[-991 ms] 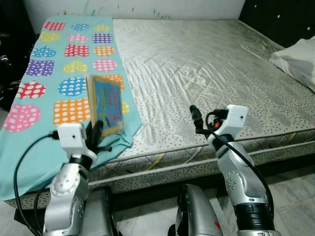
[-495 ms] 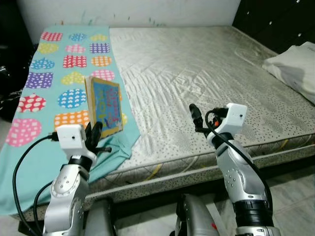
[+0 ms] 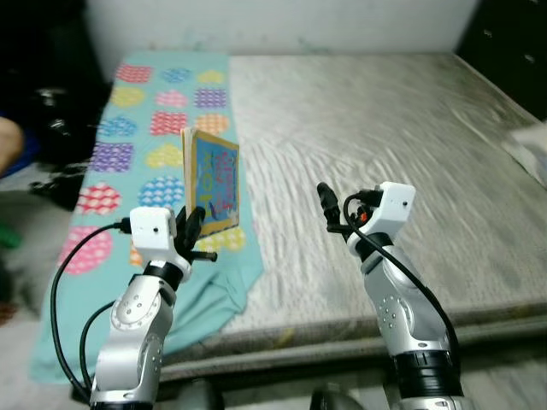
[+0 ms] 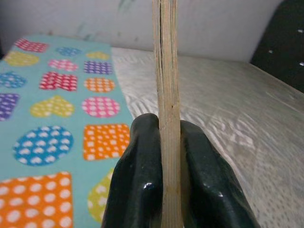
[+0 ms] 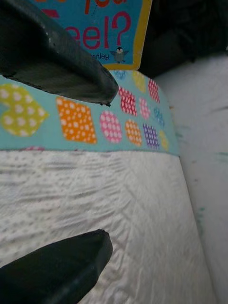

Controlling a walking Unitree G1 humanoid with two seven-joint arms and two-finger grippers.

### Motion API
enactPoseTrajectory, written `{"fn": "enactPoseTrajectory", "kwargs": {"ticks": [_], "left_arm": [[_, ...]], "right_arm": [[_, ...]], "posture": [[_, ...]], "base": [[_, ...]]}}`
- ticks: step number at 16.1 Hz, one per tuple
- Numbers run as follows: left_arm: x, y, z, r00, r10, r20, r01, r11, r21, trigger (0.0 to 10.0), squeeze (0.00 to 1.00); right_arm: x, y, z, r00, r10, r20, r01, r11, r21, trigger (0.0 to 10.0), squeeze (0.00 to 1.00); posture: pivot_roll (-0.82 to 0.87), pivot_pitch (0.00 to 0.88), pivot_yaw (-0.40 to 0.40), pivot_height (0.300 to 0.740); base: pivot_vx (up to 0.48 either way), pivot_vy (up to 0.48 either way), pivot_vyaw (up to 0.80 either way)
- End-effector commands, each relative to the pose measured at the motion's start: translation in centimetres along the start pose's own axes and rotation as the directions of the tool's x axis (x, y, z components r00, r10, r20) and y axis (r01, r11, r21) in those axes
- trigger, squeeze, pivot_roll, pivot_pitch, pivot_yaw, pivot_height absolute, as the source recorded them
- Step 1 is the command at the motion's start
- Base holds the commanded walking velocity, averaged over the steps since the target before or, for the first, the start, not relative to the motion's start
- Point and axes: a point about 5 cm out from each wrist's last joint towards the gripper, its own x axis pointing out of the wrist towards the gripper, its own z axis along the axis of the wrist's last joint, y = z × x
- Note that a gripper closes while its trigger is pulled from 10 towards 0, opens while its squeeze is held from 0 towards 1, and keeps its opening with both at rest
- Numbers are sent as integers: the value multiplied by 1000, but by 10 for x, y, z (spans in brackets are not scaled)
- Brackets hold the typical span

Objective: Clean up the room

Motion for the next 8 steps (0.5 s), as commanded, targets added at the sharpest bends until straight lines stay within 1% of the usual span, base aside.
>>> {"fn": "enactPoseTrajectory", "kwargs": {"ticks": [1, 5, 6, 8], "left_arm": [[1, -4, 5, 1000, -21, 23, 21, 1000, 3, 0, 0], [1, -7, 0, 1000, -28, 11, 28, 1000, -12, 0, 0], [1, -8, 0, 999, -31, 12, 31, 999, -14, 275, 0], [1, -8, 0, 999, -31, 8, 31, 999, -19, 1569, 0]], "right_arm": [[-2, -3, -1, 1000, -8, -6, 8, 1000, -8, 10000, 0], [-2, -8, 0, 1000, -20, -6, 20, 999, -26, 10000, 0], [-2, -8, 0, 1000, -22, -6, 22, 999, -28, 10000, 0], [-2, -9, 0, 1000, -29, -6, 28, 999, -39, 10000, 0]], "posture": [[-38, 0, -47, 740], [-46, 0, -51, 740], [-46, 0, -54, 740], [-46, 0, -54, 740]], "base": [[0, 0, 0], [0, 0, 0], [0, 0, 0], [0, 0, 0]]}}
